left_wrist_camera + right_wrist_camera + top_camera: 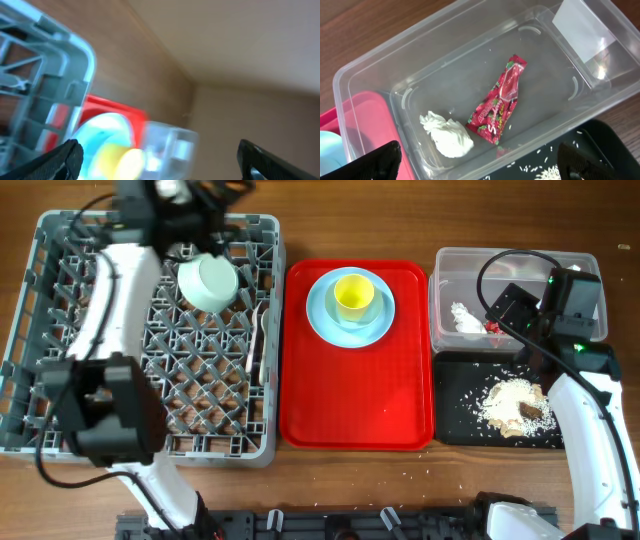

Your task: Sort waste into correct bins and load items into the dishwasher rack

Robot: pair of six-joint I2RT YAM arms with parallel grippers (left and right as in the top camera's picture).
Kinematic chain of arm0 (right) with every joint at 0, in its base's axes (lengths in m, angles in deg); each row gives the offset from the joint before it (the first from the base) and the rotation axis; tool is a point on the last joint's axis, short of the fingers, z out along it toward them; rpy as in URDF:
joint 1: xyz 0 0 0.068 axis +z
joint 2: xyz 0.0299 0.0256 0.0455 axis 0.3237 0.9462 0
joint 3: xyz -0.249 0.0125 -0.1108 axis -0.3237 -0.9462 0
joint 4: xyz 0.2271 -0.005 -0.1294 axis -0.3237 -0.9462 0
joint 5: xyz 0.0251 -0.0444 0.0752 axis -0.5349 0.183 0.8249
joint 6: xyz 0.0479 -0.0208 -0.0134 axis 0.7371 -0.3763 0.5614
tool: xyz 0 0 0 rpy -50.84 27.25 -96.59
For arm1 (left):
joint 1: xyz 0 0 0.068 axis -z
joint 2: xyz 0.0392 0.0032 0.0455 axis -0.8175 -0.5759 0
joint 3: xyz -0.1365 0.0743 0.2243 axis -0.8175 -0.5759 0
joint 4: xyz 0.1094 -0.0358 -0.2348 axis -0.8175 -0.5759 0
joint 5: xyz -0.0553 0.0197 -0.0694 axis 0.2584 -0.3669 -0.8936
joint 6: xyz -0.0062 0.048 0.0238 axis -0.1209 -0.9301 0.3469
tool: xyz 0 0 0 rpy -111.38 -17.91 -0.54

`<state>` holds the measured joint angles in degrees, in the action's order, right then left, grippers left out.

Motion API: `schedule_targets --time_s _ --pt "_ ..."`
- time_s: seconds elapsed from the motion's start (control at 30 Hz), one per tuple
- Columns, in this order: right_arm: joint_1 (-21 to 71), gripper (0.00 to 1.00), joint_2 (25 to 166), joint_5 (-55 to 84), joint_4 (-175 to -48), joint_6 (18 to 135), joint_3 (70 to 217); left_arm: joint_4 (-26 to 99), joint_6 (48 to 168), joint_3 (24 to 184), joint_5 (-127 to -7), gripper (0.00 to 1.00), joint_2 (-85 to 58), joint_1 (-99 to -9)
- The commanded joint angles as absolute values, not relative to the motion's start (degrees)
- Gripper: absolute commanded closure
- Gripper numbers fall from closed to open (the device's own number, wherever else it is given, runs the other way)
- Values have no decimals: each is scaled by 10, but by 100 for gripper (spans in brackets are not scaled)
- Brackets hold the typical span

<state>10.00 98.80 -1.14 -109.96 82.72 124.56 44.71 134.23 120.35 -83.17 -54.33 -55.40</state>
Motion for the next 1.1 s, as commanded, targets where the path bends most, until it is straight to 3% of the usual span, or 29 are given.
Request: schedule_targets --time_s 0.0,0.13,0.17,0.2,0.23,0.27,0.57,1.0,1.07 --pt "98 0 990 -6 -1099 821 1257 406 1167 1206 -643 0 -471 -490" --pt "98 0 990 -6 -1099 821 1257 324 1027 1206 -533 0 -402 -424" --pt "98 0 990 -6 -1099 821 1257 283 996 1206 -500 30 -395 -414" --pt "98 0 990 -6 -1099 821 1257 252 994 1206 -466 70 -394 -411" --pt "98 0 990 -6 -1099 821 1257 220 994 1205 -440 89 -398 -411" --pt "98 0 990 -6 -1099 821 1257 204 994 1204 -425 96 -402 -413" --pt "98 0 990 -6 -1099 821 1257 200 1012 1193 -335 96 -478 -461" --pt "98 0 990 -6 -1099 821 1257 179 1029 1189 -341 96 -524 -570" --pt "98 0 990 -7 -1099 821 1257 187 1031 1191 -418 96 -513 -578"
